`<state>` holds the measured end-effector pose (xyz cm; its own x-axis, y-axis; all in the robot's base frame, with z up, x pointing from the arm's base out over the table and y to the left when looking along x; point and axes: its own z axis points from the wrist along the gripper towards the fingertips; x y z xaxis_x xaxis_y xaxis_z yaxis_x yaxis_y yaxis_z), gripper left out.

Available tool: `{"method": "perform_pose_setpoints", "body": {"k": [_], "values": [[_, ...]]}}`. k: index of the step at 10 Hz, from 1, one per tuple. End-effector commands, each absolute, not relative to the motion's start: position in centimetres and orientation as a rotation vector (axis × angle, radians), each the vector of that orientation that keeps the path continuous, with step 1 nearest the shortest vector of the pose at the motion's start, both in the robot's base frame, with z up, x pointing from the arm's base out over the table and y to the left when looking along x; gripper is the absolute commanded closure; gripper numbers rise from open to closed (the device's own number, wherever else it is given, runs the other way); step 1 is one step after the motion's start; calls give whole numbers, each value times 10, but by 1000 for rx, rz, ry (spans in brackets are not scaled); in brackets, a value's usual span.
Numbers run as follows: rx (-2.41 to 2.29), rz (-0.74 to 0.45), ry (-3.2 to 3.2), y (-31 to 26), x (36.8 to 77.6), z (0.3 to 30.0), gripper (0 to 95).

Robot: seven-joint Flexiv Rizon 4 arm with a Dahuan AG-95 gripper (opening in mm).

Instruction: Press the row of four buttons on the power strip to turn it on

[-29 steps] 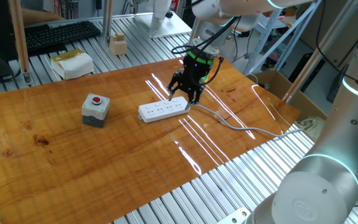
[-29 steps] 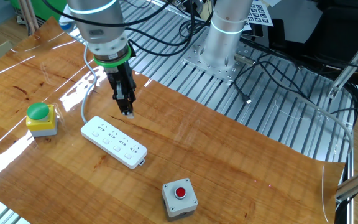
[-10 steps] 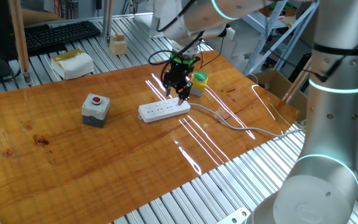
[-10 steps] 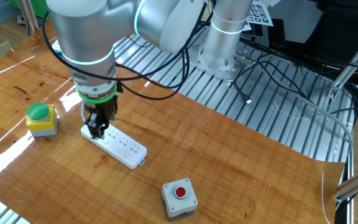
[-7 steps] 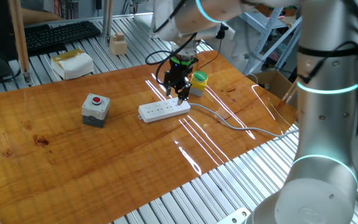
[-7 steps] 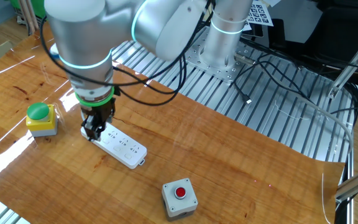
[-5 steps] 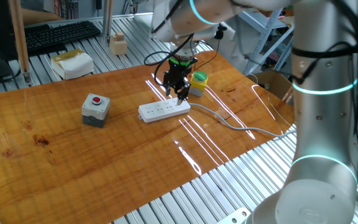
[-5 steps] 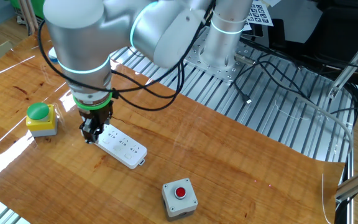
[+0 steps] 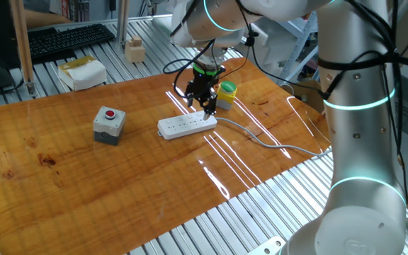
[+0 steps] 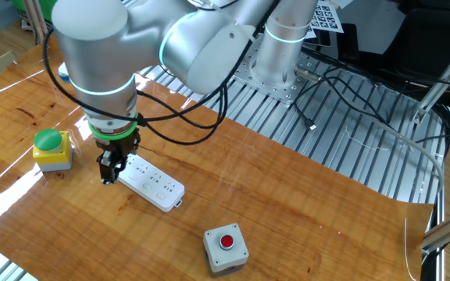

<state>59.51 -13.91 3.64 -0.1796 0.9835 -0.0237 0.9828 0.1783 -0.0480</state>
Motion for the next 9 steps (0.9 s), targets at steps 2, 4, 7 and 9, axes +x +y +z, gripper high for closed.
{"method": "perform_pose_setpoints", "body": {"k": [2,4,7,9], "values": [[-2008,120,-2370,-139,596,35,380],[-2012,131,-2363,-139,596,35,380],[-2024,125,-2338,-139,596,35,380],[-2025,130,-2341,-139,596,35,380]]}}
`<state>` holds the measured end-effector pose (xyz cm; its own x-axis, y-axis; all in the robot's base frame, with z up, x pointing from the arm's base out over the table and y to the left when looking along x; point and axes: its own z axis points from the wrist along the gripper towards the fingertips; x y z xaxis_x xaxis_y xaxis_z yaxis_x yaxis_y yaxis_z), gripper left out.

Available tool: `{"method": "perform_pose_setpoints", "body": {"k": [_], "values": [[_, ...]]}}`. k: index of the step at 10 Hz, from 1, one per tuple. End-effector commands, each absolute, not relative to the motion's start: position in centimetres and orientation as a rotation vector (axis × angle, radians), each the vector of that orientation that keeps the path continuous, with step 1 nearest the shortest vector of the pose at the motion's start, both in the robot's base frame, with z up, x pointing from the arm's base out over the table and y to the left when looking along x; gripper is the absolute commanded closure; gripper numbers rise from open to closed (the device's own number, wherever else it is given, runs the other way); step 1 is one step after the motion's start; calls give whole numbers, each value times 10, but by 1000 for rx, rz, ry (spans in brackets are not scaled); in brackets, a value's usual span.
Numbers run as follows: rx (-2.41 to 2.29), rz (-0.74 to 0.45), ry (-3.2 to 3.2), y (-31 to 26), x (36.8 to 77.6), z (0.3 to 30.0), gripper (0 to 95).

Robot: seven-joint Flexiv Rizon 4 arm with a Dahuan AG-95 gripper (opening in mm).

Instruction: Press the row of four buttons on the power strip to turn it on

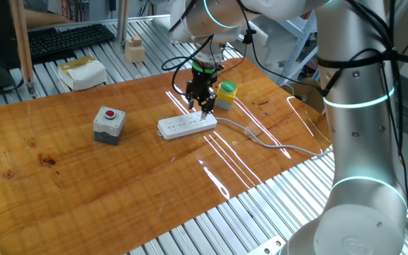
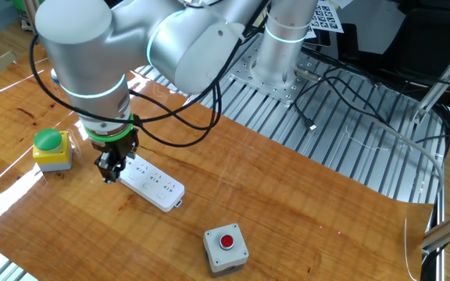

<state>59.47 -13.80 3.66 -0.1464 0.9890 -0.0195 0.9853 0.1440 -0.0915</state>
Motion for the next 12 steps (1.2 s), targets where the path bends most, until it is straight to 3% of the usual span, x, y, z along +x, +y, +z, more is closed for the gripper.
{"method": "perform_pose_setpoints", "body": {"k": [1,2,12], "values": [[-2026,135,-2340,-139,596,35,380],[-2013,140,-2341,-139,596,35,190],[-1980,152,-2370,-152,570,44,190]]}}
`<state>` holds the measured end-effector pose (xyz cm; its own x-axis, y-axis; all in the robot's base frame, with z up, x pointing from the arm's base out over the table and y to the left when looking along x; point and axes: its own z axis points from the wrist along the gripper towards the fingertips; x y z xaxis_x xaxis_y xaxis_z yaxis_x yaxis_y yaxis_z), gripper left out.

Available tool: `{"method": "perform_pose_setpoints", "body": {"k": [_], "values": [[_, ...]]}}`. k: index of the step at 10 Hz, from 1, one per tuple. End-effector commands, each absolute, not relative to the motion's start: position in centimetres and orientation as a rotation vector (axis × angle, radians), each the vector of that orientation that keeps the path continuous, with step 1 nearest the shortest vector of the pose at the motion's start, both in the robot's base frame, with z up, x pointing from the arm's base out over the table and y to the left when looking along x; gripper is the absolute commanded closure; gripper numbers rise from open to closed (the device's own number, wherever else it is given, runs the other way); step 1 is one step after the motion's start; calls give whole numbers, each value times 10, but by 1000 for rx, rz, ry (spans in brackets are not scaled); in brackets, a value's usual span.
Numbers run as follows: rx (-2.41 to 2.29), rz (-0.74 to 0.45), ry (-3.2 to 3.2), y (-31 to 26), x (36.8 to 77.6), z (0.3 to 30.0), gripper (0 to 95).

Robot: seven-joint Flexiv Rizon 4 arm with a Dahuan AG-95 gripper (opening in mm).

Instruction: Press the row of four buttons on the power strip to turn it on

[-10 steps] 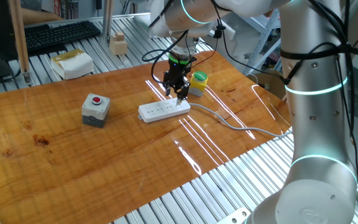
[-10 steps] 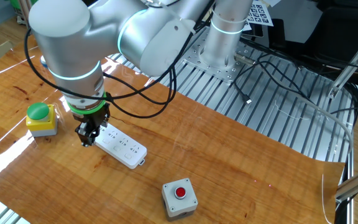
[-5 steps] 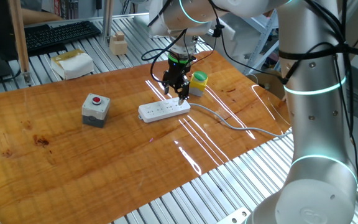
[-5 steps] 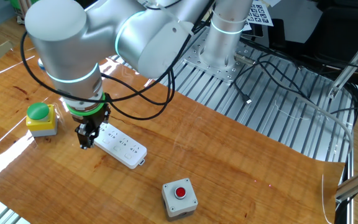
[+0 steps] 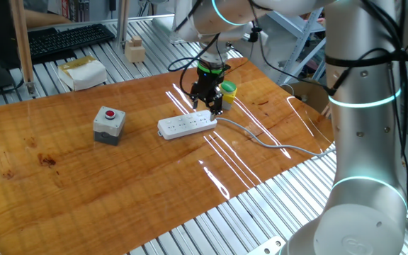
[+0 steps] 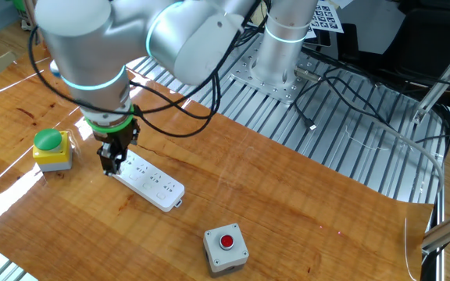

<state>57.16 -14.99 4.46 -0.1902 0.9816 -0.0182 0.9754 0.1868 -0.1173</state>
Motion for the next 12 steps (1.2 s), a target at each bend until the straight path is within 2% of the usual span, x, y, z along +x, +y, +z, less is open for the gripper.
{"method": "perform_pose_setpoints", "body": {"k": [1,9,12], "values": [[-1987,142,-2371,-156,566,45,190],[-2045,22,-2307,-167,553,40,190],[-2038,16,-2314,-166,553,37,190]]}}
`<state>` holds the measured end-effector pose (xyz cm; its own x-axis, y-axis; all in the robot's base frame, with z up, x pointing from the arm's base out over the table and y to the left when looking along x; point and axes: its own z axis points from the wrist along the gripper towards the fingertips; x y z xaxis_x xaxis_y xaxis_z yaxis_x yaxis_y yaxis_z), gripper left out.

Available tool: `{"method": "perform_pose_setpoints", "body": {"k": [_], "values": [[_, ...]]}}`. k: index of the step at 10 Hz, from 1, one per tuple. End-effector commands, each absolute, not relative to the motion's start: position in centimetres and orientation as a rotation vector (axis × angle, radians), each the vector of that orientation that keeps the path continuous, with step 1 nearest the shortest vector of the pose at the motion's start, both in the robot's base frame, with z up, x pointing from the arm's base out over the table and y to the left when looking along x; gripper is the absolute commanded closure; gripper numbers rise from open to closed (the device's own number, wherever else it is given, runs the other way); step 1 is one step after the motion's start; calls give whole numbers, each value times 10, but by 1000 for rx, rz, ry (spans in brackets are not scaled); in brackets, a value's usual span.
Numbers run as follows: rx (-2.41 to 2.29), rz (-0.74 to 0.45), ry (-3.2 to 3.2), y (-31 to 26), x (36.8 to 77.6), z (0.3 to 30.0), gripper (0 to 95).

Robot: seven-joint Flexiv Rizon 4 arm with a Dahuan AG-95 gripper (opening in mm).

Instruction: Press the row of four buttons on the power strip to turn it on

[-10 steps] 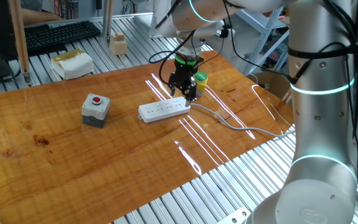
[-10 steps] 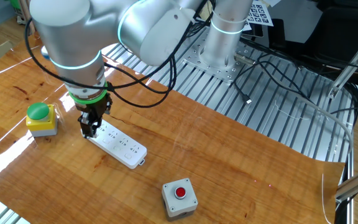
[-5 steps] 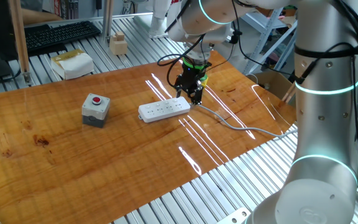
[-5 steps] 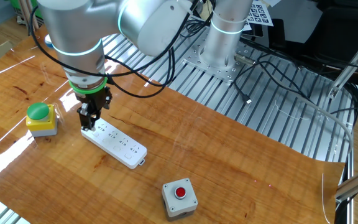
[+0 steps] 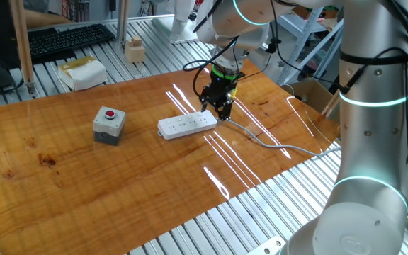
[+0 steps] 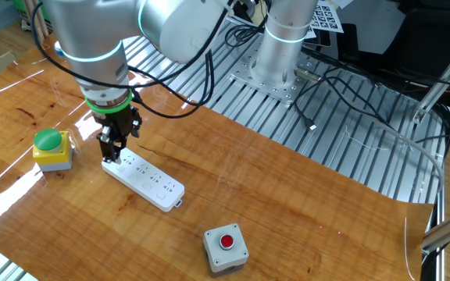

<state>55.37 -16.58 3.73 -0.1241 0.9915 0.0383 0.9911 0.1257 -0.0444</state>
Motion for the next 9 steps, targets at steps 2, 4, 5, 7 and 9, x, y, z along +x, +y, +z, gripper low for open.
{"method": "perform_pose_setpoints", "body": {"k": [2,4,5,7,9], "values": [[-2040,17,-2311,-165,552,34,190],[-2040,12,-2303,-164,550,33,190],[-2041,11,-2301,-163,548,32,190],[-2045,8,-2298,-163,548,31,190],[-2050,1,-2294,-163,548,31,190]]}}
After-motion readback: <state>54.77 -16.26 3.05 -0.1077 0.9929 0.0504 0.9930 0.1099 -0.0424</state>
